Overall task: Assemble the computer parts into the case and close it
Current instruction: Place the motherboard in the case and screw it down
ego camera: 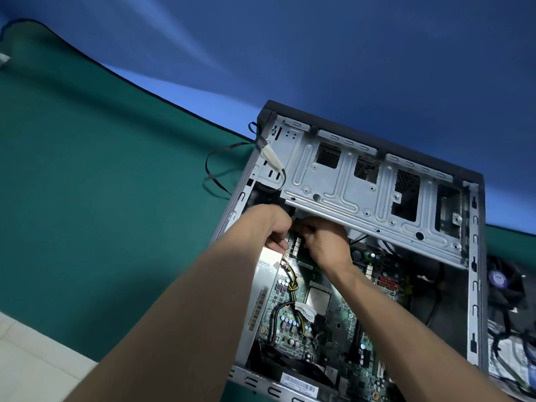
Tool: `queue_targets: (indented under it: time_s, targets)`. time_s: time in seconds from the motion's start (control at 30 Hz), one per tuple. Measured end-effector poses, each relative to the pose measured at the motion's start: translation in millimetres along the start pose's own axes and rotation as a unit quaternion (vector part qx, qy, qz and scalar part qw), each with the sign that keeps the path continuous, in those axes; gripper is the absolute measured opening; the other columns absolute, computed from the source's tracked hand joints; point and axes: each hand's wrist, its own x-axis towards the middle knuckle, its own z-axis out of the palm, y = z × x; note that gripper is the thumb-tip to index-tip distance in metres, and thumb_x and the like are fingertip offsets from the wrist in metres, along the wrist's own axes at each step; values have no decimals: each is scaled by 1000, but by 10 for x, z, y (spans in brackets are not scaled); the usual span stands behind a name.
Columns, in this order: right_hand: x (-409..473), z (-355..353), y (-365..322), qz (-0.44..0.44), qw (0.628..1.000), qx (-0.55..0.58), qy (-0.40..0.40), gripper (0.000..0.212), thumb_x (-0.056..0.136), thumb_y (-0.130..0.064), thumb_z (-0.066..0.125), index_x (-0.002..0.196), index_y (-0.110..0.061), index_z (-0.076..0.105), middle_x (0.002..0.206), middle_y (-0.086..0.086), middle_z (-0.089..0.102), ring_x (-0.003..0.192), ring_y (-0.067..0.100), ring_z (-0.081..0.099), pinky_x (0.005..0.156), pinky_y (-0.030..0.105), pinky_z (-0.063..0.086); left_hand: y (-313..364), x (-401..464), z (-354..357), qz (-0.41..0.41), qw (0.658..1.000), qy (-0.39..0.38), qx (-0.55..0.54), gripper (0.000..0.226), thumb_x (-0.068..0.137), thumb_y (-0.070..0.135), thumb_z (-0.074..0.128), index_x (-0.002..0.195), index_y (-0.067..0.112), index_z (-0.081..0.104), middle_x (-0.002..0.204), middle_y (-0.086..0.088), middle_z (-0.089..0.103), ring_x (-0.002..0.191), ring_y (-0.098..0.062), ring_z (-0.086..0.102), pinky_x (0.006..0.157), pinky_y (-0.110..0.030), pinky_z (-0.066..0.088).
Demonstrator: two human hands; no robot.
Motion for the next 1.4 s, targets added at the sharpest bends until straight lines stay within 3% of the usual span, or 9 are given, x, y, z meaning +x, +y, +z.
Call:
queue_targets:
  time_s: [0.07, 0.2, 0.4, 0.57, 0.7, 0.97, 1.17, 1.3, 1.4]
  targets:
    - [7, -19, 11, -22, 1000, 12, -12, 25, 99, -19, 50, 118, -21, 66, 102, 4, 70, 84, 24, 64, 70, 27, 50, -1, 4, -15, 0, 1000, 0, 11, 38, 99, -4, 29, 136, -2, 39, 123, -13, 63, 62, -14, 58, 57, -26, 52]
    - [12, -56, -2, -41, 998, 17, -38, 25, 96, -17, 53, 116, -19, 67, 106, 5, 70, 88, 24, 64, 82, 33, 53, 9, -12, -13, 7, 1000, 0, 16, 41, 98, -6, 29, 139, -1, 34, 124, -13, 62, 62, -13, 58, 46, -22, 50]
    - [13, -18, 1, -7, 1000, 1, -3, 24, 95, -9, 49, 113, -12, 65, 99, 11, 69, 71, 25, 60, 62, 29, 50, -3, -9, -17, 16, 999, -15, 36, 37, 98, -6, 30, 134, -3, 41, 113, -12, 64, 60, -10, 55, 55, -22, 50]
    - [36, 9, 27, 30, 1000, 0, 3, 22, 95, -10, 49, 108, -6, 65, 100, 14, 68, 76, 27, 62, 66, 33, 52, -7, -13, -32, 15, 999, -15, 43, 35, 98, -4, 33, 131, -3, 44, 94, -11, 57, 59, -13, 51, 84, -28, 51]
    - [34, 18, 59, 28, 999, 16, 16, 22, 96, -12, 50, 107, -5, 68, 96, 12, 69, 68, 24, 60, 56, 29, 45, -1, -39, -50, 18, 999, -19, 40, 33, 98, -3, 33, 129, -2, 47, 82, -9, 53, 58, -13, 50, 65, -23, 49]
    - [-2, 11, 16, -21, 998, 39, 33, 22, 96, -15, 54, 111, -18, 71, 103, 4, 71, 76, 23, 64, 69, 30, 52, 17, -116, -45, 15, 999, -12, 48, 35, 98, -5, 32, 131, -3, 44, 103, -12, 62, 54, -10, 53, 50, -19, 49]
    - [33, -6, 22, -26, 999, 10, 23, 22, 96, -22, 55, 112, -22, 70, 108, -1, 70, 80, 18, 60, 73, 24, 46, 22, -197, -45, 11, 999, -21, 46, 39, 98, -7, 33, 137, -4, 37, 130, -15, 58, 106, -16, 64, 45, -17, 48]
    - [69, 35, 46, 32, 999, -1, 1, 27, 98, -28, 52, 108, -10, 69, 103, 11, 71, 83, 28, 65, 75, 33, 53, 36, -188, -37, 13, 997, -20, 70, 40, 98, -8, 32, 137, -3, 37, 130, -15, 57, 62, -11, 54, 55, -20, 47]
    - [33, 28, 40, -7, 999, 23, 31, 22, 96, -22, 55, 111, -16, 70, 104, 6, 71, 77, 22, 62, 75, 29, 51, 38, -191, -32, 22, 994, -23, 102, 40, 97, -9, 33, 137, -3, 37, 131, -15, 57, 75, -15, 62, 61, -22, 45]
